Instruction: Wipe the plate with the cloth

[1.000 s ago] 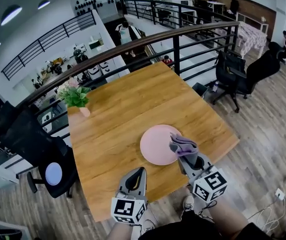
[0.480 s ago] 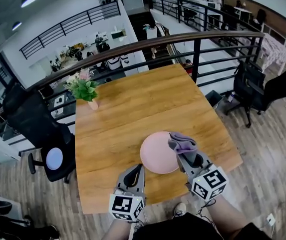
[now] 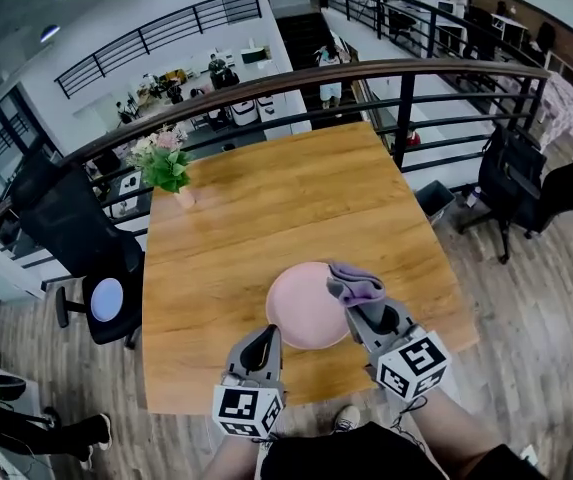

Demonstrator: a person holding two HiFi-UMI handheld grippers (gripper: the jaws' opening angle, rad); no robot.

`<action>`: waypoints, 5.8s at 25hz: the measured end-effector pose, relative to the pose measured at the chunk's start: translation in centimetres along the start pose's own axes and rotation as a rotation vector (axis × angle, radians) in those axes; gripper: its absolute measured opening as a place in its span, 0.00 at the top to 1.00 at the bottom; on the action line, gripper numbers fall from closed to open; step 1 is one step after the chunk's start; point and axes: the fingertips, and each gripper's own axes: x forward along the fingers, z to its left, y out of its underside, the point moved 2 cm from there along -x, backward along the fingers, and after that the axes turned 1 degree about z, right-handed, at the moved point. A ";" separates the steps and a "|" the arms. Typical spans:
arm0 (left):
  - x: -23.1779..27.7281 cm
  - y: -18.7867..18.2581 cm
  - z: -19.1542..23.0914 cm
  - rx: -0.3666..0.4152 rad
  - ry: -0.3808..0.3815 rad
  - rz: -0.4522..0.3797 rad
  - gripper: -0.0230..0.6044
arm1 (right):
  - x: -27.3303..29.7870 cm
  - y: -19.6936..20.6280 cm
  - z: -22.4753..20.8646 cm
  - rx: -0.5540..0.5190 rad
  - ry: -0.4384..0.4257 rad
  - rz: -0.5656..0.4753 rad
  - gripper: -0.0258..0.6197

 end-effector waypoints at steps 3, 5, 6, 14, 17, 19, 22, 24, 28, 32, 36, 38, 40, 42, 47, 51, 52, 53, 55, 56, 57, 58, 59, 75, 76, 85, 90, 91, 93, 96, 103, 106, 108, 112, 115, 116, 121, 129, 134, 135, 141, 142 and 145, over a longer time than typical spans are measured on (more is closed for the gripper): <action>0.8 0.7 -0.6 -0.010 -0.023 0.021 0.93 | -0.3 0.6 -1.0 0.002 -0.016 0.011 0.85; 1.1 1.0 -1.0 -0.010 -0.027 0.037 0.93 | -0.4 0.8 -1.6 0.008 -0.016 0.016 0.85; 1.2 1.1 -1.0 -0.009 -0.028 0.046 0.93 | -0.5 0.9 -1.7 0.013 -0.013 0.017 0.85; 1.5 3.2 0.4 -0.038 -0.079 0.127 0.93 | -1.3 1.7 -1.4 0.028 -0.004 0.036 0.85; 1.8 4.5 1.5 -0.077 -0.101 0.159 0.93 | -1.1 2.3 -1.4 0.029 -0.003 0.044 0.85; 2.4 5.6 2.1 -0.102 -0.105 0.184 0.93 | -0.8 2.8 -1.6 0.032 0.004 0.052 0.85; 3.5 7.4 3.2 -0.130 -0.104 0.221 0.93 | -0.2 3.4 -2.0 0.033 0.021 0.065 0.85; 4.2 8.6 4.1 -0.159 -0.106 0.253 0.93 | 0.4 3.7 -2.3 0.036 0.029 0.075 0.85; 5.8 11.7 6.5 -0.278 -0.123 0.330 0.81 | 2.3 4.7 -2.8 0.040 0.032 0.104 0.85; 7.2 14.5 8.7 -0.365 -0.136 0.407 0.77 | 4.6 5.6 -2.6 0.045 0.033 0.143 0.85; 8.5 17.2 10.2 -0.424 -0.138 0.483 0.76 | 6.7 6.9 -2.3 0.045 0.020 0.184 0.85; 9.1 18.5 10.8 -0.452 -0.134 0.519 0.76 | 7.7 7.3 -2.3 0.048 0.020 0.198 0.85; 9.6 19.5 11.2 -0.485 -0.125 0.549 0.76 | 8.7 7.9 -2.3 0.055 0.021 0.210 0.85; 10.1 20.4 11.4 -0.514 -0.109 0.576 0.76 | 9.7 8.5 -2.2 0.064 0.020 0.224 0.85; 11.1 22.1 11.6 -0.562 -0.072 0.640 0.76 | 11.6 9.7 -1.8 0.078 0.016 0.264 0.85; 11.8 23.1 11.6 -0.577 -0.049 0.672 0.76 | 12.7 11.1 -1.8 0.100 0.016 0.294 0.85; 12.0 23.3 11.6 -0.576 -0.044 0.680 0.76 | 13.0 11.4 -1.8 0.103 0.016 0.302 0.85; 12.2 23.4 11.5 -0.576 -0.039 0.687 0.76 | 13.3 11.6 -1.9 0.104 0.016 0.308 0.85; 12.5 23.6 11.4 -0.578 -0.033 0.698 0.77 | 13.7 12.1 -2.0 0.104 0.016 0.321 0.85; 12.6 23.7 11.3 -0.579 -0.032 0.701 0.77 | 13.9 12.2 -2.0 0.106 0.016 0.327 0.85; 12.7 23.7 11.3 -0.581 -0.031 0.704 0.78 | 14.0 12.4 -2.0 0.107 0.017 0.332 0.85; 12.7 23.8 11.3 -0.583 -0.030 0.707 0.78 | 14.1 12.6 -2.0 0.109 0.017 0.337 0.85; 12.7 23.8 11.3 -0.585 -0.028 0.709 0.79 | 14.2 12.8 -2.0 0.110 0.018 0.342 0.85; 13.7 24.2 11.3 -0.594 -0.041 0.708 0.88 | 16.9 17.1 -1.5 0.093 -0.019 0.472 0.85; 13.7 24.3 11.3 -0.597 -0.042 0.706 0.88 | 17.2 17.6 -1.4 0.087 -0.024 0.489 0.85; 13.8 24.3 11.5 -0.651 -0.048 0.675 0.90 | 19.2 21.7 -1.0 0.048 -0.069 0.631 0.85; 13.8 24.6 11.7 -0.682 -0.034 0.662 0.90 | 20.6 23.4 -0.3 0.009 -0.124 0.695 0.85; 13.9 24.6 11.8 -0.689 -0.031 0.659 0.90 | 20.9 23.7 -0.1 -0.003 -0.137 0.708 0.85; 13.9 24.7 11.9 -0.699 -0.023 0.654 0.90 | 21.6 24.2 0.4 -0.031 -0.163 0.732 0.85; 13.9 24.8 12.0 -0.707 -0.020 0.653 0.90 | 22.6 24.8 1.2 -0.077 -0.198 0.762 0.85; 13.7 24.7 12.5 -0.697 -0.047 0.654 0.90 | 24.3 26.3 1.9 -0.151 -0.246 0.824 0.85; 13.8 24.8 12.3 -0.706 -0.038 0.648 0.90 | 24.8 26.3 1.9 -0.168 -0.251 0.847 0.85; 13.8 24.8 12.3 -0.704 -0.037 0.646 0.90 | 25.0 26.3 1.6 -0.179 -0.252 0.854 0.85; 13.9 24.7 12.5 -0.695 -0.042 0.645 0.90 | 25.5 26.1 0.6 -0.176 -0.235 0.860 0.85; 14.1 24.7 12.7 -0.690 -0.044 0.639 0.91 | 25.8 26.1 -0.6 -0.167 -0.208 0.855 0.85; 14.1 24.6 12.7 -0.690 -0.046 0.638 0.91 | 25.8 26.1 -1.1 -0.164 -0.195 0.854 0.85; 14.1 24.6 12.6 -0.696 -0.049 0.632 0.91 | 25.1 25.5 -4.6 -0.151 -0.102 0.872 0.85; 14.0 24.6 12.5 -0.698 -0.051 0.623 0.91 | 22.7 25.1 -9.3 -0.141 0.039 0.918 0.85; 14.1 24.7 12.3 -0.707 -0.046 0.617 0.91 | 20.2 25.4 -11.0 -0.110 0.099 0.963 0.85; 14.0 24.7 12.2 -0.710 -0.046 0.616 0.91 | 19.7 25.4 -11.1 -0.104 0.106 0.969 0.85; 13.9 24.6 12.2 -0.718 -0.055 0.610 0.91 | 17.4 25.5 -11.2 -0.074 0.127 0.996 0.85; 14.0 24.6 12.1 -0.720 -0.052 0.608 0.91 | 17.0 25.4 -11.2 -0.069 0.129 1.000 0.85; 14.1 24.5 11.9 -0.718 -0.052 0.605 0.91 | 15.9 25.1 -11.2 -0.062 0.138 1.017 0.85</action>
